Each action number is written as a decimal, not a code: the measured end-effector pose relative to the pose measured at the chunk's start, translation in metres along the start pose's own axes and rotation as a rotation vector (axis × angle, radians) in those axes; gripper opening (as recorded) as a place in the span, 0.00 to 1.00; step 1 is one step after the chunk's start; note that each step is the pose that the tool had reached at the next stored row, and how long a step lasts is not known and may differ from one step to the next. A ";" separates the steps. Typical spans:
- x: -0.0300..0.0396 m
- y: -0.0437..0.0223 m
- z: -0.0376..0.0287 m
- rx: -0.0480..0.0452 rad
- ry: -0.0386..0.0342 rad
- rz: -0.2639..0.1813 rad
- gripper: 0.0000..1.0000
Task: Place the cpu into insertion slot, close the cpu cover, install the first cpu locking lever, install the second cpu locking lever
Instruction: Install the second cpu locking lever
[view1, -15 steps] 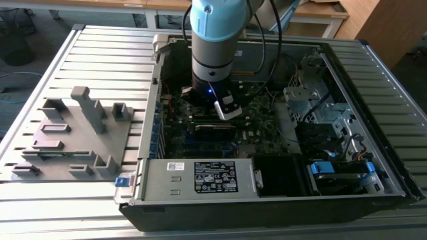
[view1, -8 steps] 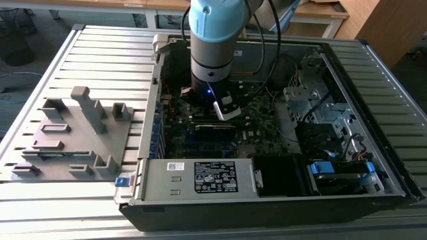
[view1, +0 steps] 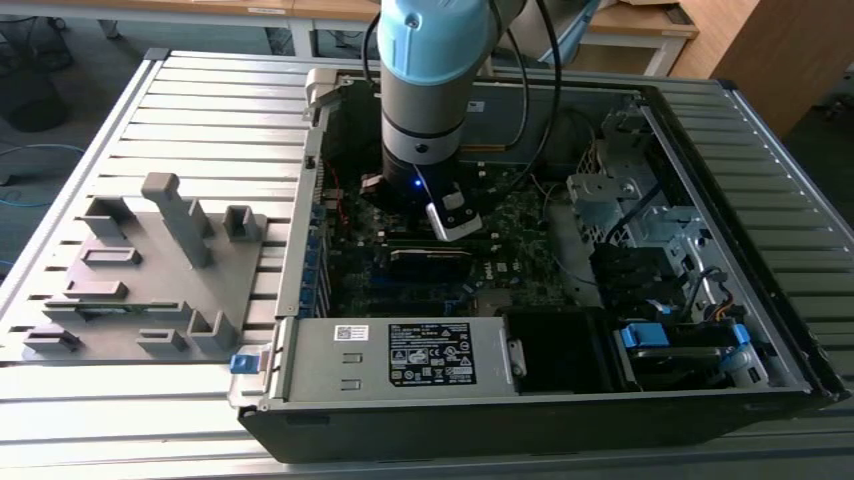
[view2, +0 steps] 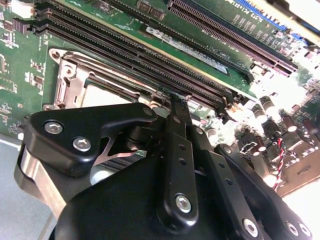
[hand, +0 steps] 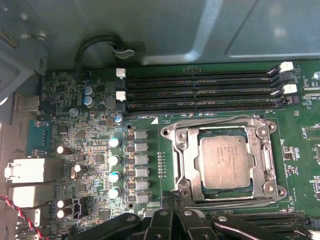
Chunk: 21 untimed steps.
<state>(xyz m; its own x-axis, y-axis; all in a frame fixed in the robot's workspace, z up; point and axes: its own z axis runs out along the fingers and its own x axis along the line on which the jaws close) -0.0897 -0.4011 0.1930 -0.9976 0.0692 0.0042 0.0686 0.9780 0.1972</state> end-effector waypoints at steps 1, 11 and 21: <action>0.0000 0.0000 0.0000 0.0000 0.0000 0.000 0.10; 0.0000 0.0011 -0.0054 0.0007 -0.0001 0.000 0.10; 0.0001 0.0062 -0.0306 0.0008 -0.0002 0.000 0.10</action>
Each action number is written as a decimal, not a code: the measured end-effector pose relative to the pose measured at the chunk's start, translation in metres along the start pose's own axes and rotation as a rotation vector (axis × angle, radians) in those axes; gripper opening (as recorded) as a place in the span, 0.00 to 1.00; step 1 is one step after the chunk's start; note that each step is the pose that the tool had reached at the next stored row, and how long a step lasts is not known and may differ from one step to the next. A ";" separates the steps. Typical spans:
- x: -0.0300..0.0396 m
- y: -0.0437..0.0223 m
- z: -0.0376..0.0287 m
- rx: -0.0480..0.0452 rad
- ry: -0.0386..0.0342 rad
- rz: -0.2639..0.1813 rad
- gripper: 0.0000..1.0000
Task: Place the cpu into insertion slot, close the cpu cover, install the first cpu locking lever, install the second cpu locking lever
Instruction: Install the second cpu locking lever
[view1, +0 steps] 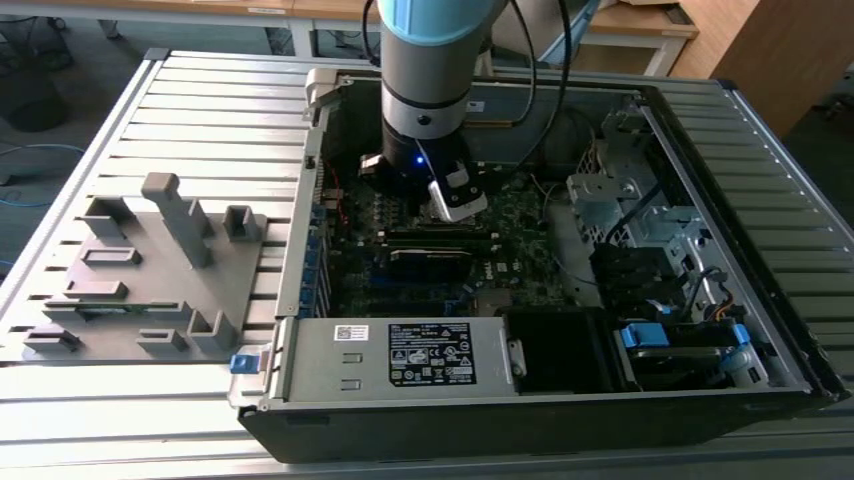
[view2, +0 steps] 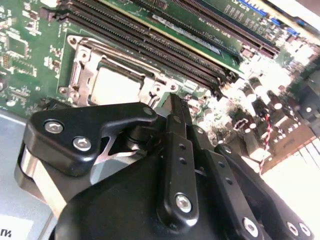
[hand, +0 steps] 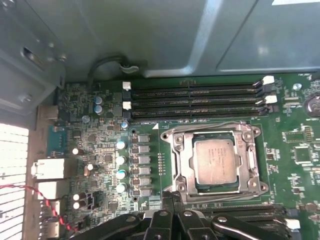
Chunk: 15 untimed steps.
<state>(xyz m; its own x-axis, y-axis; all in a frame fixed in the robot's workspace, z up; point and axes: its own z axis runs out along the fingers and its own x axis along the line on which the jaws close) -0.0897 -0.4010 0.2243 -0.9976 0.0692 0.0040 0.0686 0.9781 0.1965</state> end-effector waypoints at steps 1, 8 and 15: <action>0.0000 0.0003 -0.0013 0.0001 0.0000 0.000 0.10; 0.0002 0.0026 -0.0011 0.0255 -0.0018 0.000 0.10; -0.0060 0.0053 -0.0004 0.0528 -0.0037 -0.001 0.10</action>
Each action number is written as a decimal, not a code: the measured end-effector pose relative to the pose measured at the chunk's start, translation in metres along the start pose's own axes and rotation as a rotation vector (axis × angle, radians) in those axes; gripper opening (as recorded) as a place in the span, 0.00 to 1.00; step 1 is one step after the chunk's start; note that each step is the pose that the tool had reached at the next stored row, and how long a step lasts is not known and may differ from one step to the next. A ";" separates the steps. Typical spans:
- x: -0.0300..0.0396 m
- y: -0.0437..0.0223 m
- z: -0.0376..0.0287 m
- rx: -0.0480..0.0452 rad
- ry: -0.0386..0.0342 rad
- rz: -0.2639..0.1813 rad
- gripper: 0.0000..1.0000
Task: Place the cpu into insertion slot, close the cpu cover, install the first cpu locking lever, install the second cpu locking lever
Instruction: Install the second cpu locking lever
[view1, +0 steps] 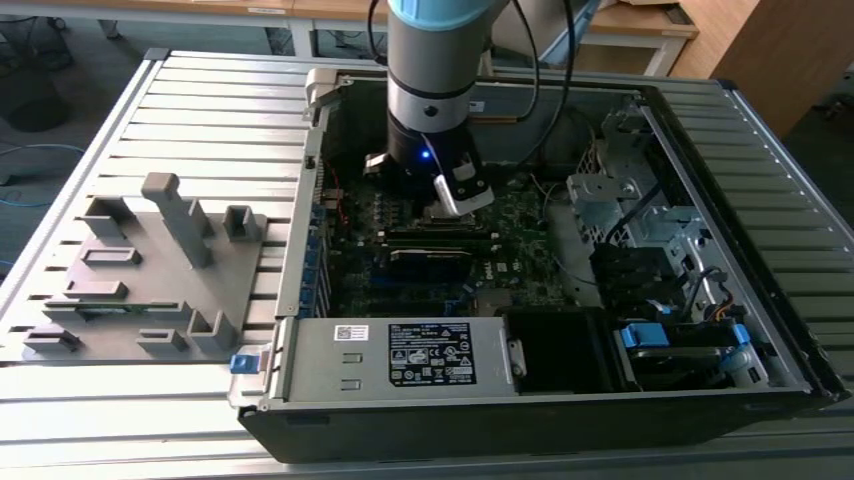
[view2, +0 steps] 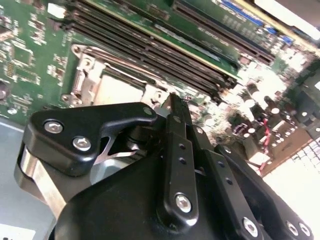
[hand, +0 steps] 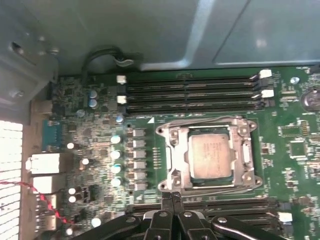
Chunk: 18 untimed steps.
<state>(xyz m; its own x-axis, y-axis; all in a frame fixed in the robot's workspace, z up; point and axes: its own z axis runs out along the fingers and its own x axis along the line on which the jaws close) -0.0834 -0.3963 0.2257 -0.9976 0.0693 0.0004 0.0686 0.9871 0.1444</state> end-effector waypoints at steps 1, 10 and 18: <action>-0.0031 0.0003 0.0001 0.0001 0.0001 0.000 0.10; -0.0207 0.0090 0.0019 0.0108 0.0008 0.000 0.10; -0.0231 0.0266 0.0060 0.0212 0.0001 0.000 0.10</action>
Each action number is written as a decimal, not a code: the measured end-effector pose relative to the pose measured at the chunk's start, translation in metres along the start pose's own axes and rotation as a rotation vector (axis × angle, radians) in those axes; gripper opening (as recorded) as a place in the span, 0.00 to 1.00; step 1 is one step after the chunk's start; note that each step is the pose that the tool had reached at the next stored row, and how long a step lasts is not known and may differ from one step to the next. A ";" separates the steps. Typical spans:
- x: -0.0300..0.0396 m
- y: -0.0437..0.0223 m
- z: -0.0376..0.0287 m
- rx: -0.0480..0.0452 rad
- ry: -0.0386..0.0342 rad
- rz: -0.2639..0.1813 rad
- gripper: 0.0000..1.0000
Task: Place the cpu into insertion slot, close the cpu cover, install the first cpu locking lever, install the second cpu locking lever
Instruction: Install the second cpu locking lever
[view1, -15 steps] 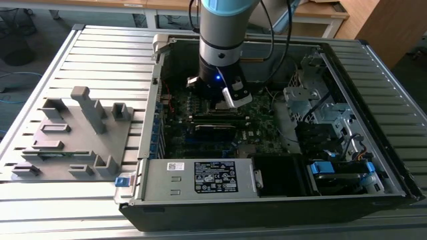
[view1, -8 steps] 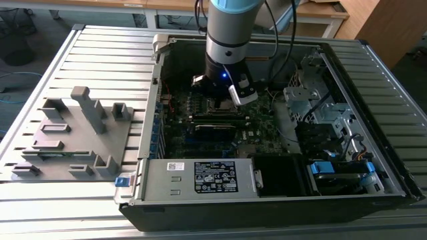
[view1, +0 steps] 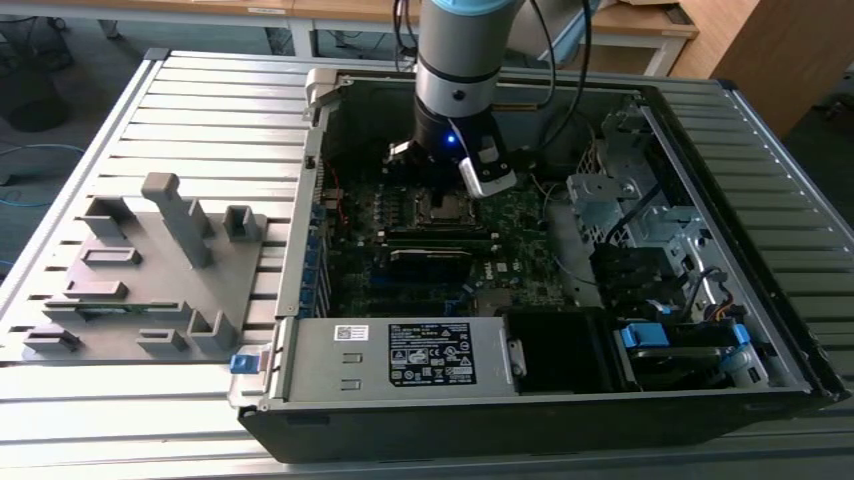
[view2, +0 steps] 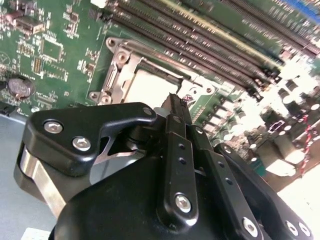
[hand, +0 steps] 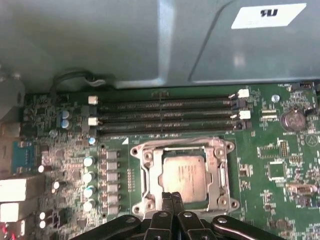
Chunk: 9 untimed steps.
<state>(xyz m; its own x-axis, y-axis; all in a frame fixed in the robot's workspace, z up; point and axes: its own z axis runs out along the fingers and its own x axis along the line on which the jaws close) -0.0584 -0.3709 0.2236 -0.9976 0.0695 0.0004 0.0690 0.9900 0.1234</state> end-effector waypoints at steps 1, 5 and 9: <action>-0.0002 0.0010 0.0005 0.0000 0.0000 0.000 0.10; -0.0001 0.0020 0.0021 -0.0007 -0.0102 -0.001 0.10; 0.0001 0.0023 0.0039 -0.0030 -0.0442 -0.005 0.10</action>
<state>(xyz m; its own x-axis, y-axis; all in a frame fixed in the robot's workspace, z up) -0.0583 -0.3681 0.2200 -0.9966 0.0695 -0.0441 0.0635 0.9900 0.1263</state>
